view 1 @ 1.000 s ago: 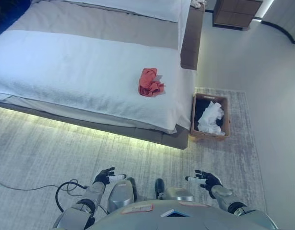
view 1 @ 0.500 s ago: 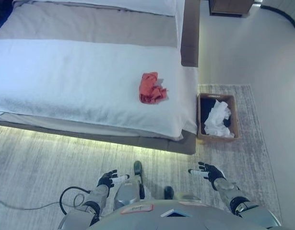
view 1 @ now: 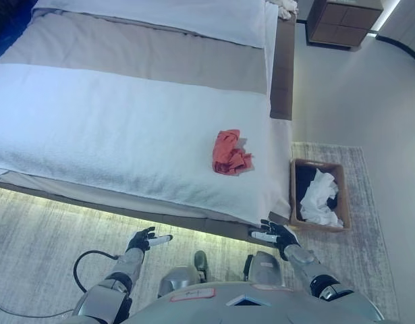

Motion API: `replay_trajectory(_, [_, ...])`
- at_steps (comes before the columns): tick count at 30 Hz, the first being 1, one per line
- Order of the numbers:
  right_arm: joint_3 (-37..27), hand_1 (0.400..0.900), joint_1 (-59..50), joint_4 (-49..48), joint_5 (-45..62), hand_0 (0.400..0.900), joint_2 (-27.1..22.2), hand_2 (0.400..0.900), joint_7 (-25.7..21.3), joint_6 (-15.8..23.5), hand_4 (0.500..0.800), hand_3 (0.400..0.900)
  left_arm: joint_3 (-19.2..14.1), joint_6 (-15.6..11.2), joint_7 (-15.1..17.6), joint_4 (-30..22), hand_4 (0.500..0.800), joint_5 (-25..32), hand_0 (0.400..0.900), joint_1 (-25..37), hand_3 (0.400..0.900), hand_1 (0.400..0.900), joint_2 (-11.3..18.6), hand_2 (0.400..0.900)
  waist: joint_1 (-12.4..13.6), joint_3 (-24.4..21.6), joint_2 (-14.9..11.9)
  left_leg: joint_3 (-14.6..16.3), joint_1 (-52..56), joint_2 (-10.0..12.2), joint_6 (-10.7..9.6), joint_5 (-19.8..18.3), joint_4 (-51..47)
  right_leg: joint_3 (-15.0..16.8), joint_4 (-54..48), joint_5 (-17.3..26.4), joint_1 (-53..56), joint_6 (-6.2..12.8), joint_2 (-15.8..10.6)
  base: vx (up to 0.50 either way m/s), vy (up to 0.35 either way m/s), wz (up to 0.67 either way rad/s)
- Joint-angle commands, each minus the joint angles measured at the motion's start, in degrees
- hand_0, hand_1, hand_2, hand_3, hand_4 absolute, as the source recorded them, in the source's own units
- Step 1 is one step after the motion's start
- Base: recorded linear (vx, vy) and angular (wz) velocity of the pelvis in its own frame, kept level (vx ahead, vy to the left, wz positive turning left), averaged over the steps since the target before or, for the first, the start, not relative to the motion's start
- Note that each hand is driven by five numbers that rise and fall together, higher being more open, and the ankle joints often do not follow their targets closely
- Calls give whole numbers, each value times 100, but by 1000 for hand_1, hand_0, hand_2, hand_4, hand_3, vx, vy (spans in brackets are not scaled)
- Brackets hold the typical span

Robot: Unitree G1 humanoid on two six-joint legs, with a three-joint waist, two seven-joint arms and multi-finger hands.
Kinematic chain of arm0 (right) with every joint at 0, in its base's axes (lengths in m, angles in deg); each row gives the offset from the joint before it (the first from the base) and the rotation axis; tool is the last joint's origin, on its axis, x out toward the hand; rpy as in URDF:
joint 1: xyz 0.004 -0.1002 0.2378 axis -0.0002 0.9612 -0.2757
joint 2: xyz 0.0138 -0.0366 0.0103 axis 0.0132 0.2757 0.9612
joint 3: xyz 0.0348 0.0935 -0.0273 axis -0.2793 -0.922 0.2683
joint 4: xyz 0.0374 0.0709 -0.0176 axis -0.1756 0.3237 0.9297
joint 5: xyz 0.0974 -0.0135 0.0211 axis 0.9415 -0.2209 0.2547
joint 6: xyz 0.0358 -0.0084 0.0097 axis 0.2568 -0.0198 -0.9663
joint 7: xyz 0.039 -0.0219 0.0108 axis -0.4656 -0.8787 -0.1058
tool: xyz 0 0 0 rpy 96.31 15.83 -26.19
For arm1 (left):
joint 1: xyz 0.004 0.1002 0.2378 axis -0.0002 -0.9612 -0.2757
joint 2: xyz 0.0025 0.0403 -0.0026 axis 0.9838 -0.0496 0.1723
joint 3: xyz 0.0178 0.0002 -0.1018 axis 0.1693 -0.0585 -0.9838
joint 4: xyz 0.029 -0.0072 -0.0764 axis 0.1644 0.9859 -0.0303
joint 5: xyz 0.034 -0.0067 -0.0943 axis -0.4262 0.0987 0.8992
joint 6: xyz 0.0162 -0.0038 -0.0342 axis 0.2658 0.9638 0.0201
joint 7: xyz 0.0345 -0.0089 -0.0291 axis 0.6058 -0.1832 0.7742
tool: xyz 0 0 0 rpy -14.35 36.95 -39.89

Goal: Put the clothes on the bed into the basket.

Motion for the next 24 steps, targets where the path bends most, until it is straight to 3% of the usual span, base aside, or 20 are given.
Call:
replay_trajectory(1, [108,900,-142,-637,4,900,-236,900,-160,228,800,900,-210,-147,34,66,800,-227,900,48,900,900,177,900,-193,94,-235,-238,-143,-34,-937,-365,-32,469,-1548,1360,-39,11,364,208,-159,39])
replay_trajectory(2, [108,900,-142,-637,4,900,-235,900,-160,228,800,900,-210,-147,34,66,800,-227,900,48,900,900,178,900,-194,80,-239,-237,-159,-39,-936,-360,-32,471,-1551,1365,-54,12,360,221,-175,60])
replay_trajectory(4, [98,900,-152,-1190,-171,900,-398,900,-281,276,800,900,-179,-194,65,58,800,-351,900,61,900,900,180,900,-229,-31,-363,-398,-106,25,-1051,-505,-32,801,-1888,1387,163,-25,484,269,-228,63])
replay_trajectory(6, [76,900,-155,-1236,-265,900,-476,900,-328,296,800,900,-182,-197,72,42,800,-377,900,20,900,900,159,900,-220,-135,-380,-456,-62,71,-1078,-543,-32,787,-1972,1389,279,-48,554,292,-243,50])
replay_trajectory(9, [136,900,-245,-1543,-730,900,-753,900,-462,253,800,900,-248,-214,75,-59,800,-366,900,-198,900,900,112,900,-131,-347,-345,-517,165,340,-1160,-546,-32,620,-2070,1236,601,-117,769,351,-325,38])
replay_trajectory(10, [160,900,-340,-1855,-915,900,-898,900,-558,243,800,900,-237,-219,88,-168,800,-360,900,-255,900,900,88,900,-95,-290,-377,-511,-108,373,-1221,-617,666,573,-2078,1127,715,-183,801,144,-311,29])
replay_trajectory(12, [112,900,-668,-2342,-1325,900,-1241,900,-882,210,800,900,-151,-261,210,-548,800,-196,900,-121,900,900,34,900,51,90,-445,-601,-1133,201,-1345,-618,2263,309,-2078,946,858,-318,748,-57,-292,51])
replay_trajectory(13, [111,900,-668,-2345,-1327,900,-1243,900,-882,207,800,900,-151,-260,211,-548,800,-196,900,-120,900,900,32,900,34,81,-434,-620,-1172,204,-1346,-636,2308,290,-2078,945,848,-319,754,-78,-188,44])
replay_trajectory(15, [111,900,-970,-2212,-1590,900,-1429,900,-1146,173,800,900,-108,-256,403,-544,800,-163,900,4,900,900,-6,900,83,155,-412,-732,-1427,271,-1337,-487,1599,216,-2078,815,847,-342,780,42,-66,39])
replay_trajectory(16, [101,900,-1220,-2269,-1673,900,-1538,900,-1304,88,800,900,-71,-228,490,-551,800,-187,900,-2,900,900,-30,900,111,133,-334,-544,-1401,760,-1411,94,353,114,-2078,761,861,-299,825,108,-14,55])
replay_trajectory(17, [122,900,-1257,-2376,-1762,900,-1548,900,-1367,80,800,900,-48,-174,544,-494,800,-306,900,26,900,900,-39,900,73,177,-292,-280,-1397,894,-1440,342,69,50,-2078,763,837,-303,828,136,7,34])
replay_trajectory(20, [307,900,-1580,-2764,-2049,900,-1568,900,-1328,-31,800,900,-69,-150,560,-440,800,-322,900,-3,900,900,-2,900,94,229,-261,-254,-1362,858,-1417,461,-32,94,-2078,759,670,-341,899,48,72,-13])
replay_trajectory(24, [657,900,-2559,-2447,-2111,900,-1436,900,-1549,-66,800,900,9,-206,704,-369,800,-171,900,254,900,900,70,900,154,450,-287,-284,-1908,755,-1368,415,247,250,-2078,928,144,-361,759,-68,113,-20])
